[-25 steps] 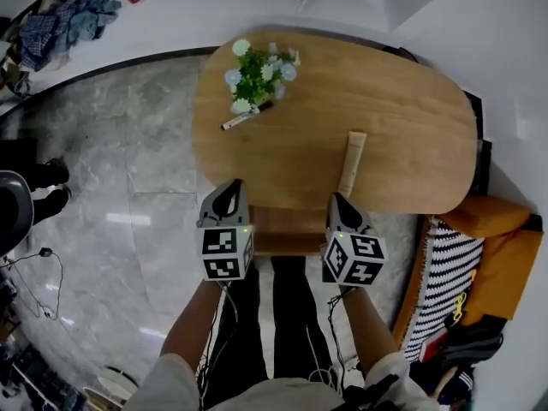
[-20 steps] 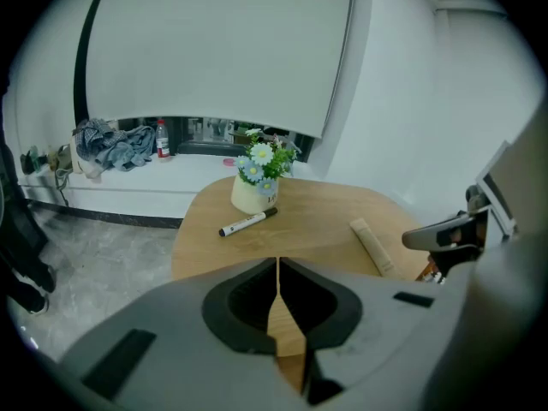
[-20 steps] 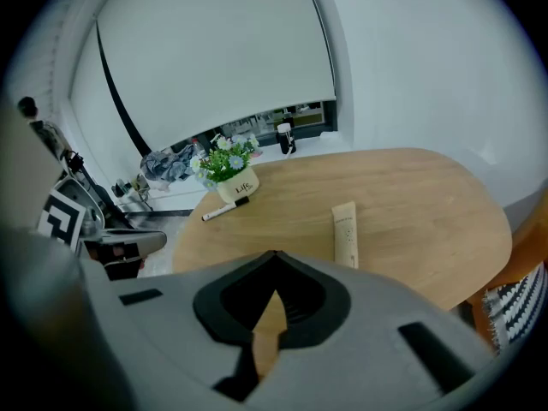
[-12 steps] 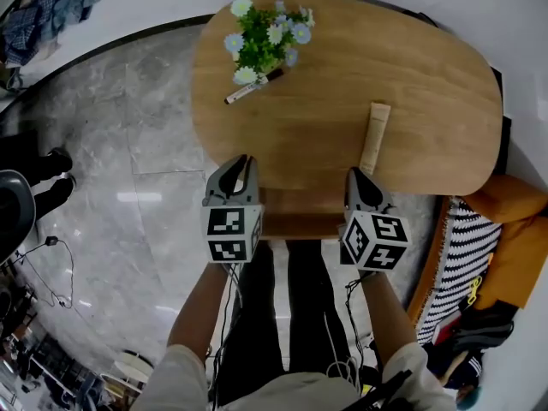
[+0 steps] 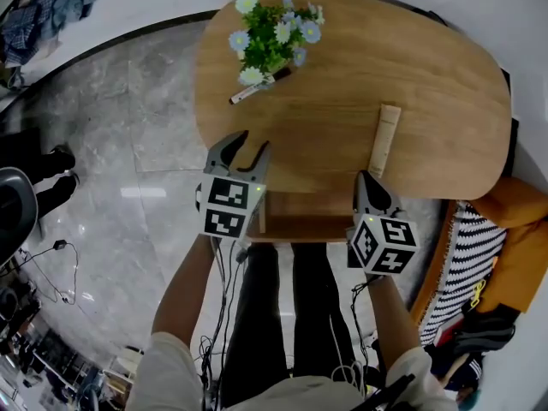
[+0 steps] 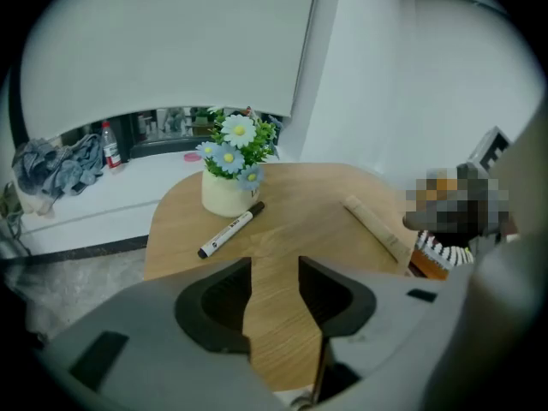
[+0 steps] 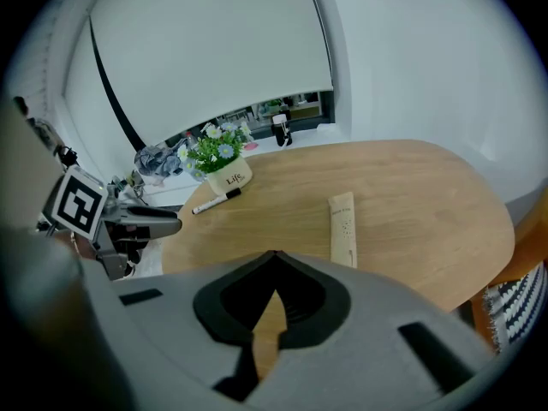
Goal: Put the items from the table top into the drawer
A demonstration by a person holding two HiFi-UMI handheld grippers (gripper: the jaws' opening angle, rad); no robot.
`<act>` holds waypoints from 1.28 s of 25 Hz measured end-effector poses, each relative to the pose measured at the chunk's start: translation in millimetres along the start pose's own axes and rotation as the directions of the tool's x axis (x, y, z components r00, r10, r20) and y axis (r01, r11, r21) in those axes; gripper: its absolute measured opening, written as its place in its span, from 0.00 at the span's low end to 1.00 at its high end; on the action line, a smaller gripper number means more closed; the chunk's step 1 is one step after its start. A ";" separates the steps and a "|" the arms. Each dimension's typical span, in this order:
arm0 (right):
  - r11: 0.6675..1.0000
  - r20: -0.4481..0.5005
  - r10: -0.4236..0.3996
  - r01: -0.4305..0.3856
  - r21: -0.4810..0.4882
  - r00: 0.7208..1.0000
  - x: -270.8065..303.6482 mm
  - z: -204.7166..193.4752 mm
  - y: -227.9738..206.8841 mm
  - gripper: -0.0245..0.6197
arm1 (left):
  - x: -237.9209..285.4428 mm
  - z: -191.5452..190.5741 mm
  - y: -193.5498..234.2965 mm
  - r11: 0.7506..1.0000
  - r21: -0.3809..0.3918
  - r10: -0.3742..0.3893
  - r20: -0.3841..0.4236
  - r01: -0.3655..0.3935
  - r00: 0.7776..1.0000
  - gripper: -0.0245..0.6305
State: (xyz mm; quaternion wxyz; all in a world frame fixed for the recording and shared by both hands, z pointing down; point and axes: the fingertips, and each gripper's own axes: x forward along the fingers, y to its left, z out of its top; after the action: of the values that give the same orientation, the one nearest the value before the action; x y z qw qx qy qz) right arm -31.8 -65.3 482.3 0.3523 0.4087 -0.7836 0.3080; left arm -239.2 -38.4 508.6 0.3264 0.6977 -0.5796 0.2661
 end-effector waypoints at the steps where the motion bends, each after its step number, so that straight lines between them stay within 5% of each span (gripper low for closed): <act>1: 1.000 -0.003 -0.001 0.001 0.000 1.000 1.0 -0.7 -0.5 0.03 | 3.6 0.9 2.5 0.999 0.032 -0.010 -0.011 0.010 1.000 0.27; 7: 1.000 -0.021 -0.002 0.002 0.001 1.000 10.1 -2.7 -5.0 0.03 | 27.9 3.6 26.1 0.963 0.262 -0.036 -0.105 0.062 0.994 0.33; 17: 1.000 -0.054 -0.006 0.007 0.014 0.999 21.4 -8.3 -13.5 0.03 | 66.1 14.4 56.7 0.900 0.421 -0.017 -0.225 0.114 0.974 0.33; 21: 1.000 -0.068 -0.008 0.010 0.022 0.998 24.2 -11.6 -17.5 0.03 | 78.7 13.7 57.8 0.884 0.437 -0.052 -0.267 0.169 0.962 0.33; 32: 1.000 -0.096 0.012 -0.010 0.021 0.995 25.3 -26.4 -19.5 0.03 | 86.3 11.9 58.7 0.888 0.393 -0.119 -0.302 0.237 0.946 0.31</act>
State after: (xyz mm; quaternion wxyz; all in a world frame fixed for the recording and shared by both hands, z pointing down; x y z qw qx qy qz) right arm -17.7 -65.0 521.2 0.3837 0.3928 -0.7648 0.3370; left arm -280.8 -109.0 574.2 0.2659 0.7597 -0.3907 0.4468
